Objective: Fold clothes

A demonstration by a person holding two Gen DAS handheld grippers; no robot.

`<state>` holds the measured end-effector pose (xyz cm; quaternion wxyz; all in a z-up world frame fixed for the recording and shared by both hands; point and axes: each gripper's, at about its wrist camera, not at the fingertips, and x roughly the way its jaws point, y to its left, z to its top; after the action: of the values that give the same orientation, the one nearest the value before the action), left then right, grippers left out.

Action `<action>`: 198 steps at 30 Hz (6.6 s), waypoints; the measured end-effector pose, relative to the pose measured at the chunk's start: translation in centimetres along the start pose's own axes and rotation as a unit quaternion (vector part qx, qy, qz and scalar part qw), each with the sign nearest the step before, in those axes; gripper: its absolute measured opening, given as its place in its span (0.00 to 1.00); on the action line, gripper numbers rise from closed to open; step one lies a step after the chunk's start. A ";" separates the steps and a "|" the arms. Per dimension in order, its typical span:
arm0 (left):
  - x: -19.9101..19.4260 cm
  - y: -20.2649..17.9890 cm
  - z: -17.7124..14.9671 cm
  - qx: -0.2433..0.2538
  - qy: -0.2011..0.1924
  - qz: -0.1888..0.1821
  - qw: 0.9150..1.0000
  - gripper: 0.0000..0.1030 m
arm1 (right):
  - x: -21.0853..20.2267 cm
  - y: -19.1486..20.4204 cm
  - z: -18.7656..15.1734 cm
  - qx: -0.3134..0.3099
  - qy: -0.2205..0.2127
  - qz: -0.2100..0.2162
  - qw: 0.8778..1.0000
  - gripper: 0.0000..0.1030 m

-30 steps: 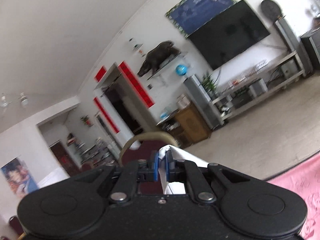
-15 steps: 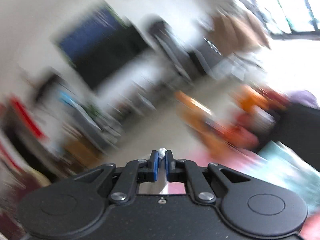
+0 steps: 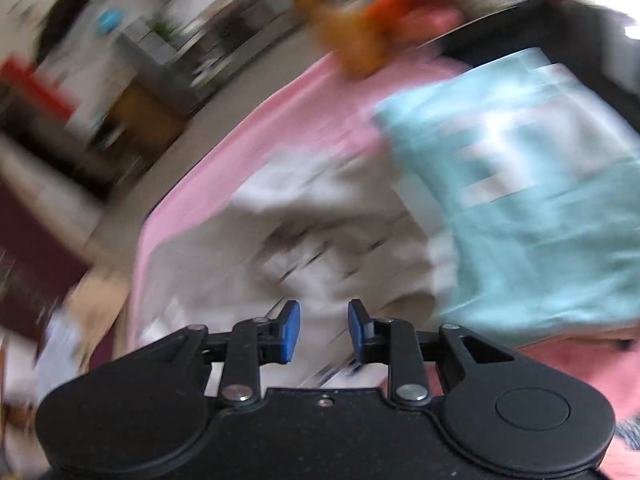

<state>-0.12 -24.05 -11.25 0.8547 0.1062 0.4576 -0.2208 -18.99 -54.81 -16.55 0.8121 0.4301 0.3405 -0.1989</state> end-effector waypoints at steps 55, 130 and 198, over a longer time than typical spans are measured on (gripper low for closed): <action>12.1 0.0 4.7 -0.205 0.058 -0.179 0.961 0.36 | 5.3 1.0 -0.3 0.069 0.035 0.120 0.990 0.39; 9.2 3.0 -1.6 -0.220 0.126 -0.197 0.947 0.25 | -1.1 3.0 -2.9 -0.071 -0.057 0.132 0.987 0.80; 7.2 0.3 -2.0 -0.084 0.096 -0.109 0.986 0.02 | 12.5 3.1 8.8 -0.191 -0.053 -0.119 0.973 0.02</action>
<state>1.98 -25.00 -18.33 0.7838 0.0044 0.5630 -0.2619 -5.15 -60.82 -20.38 0.8668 0.2122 0.3774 -0.2474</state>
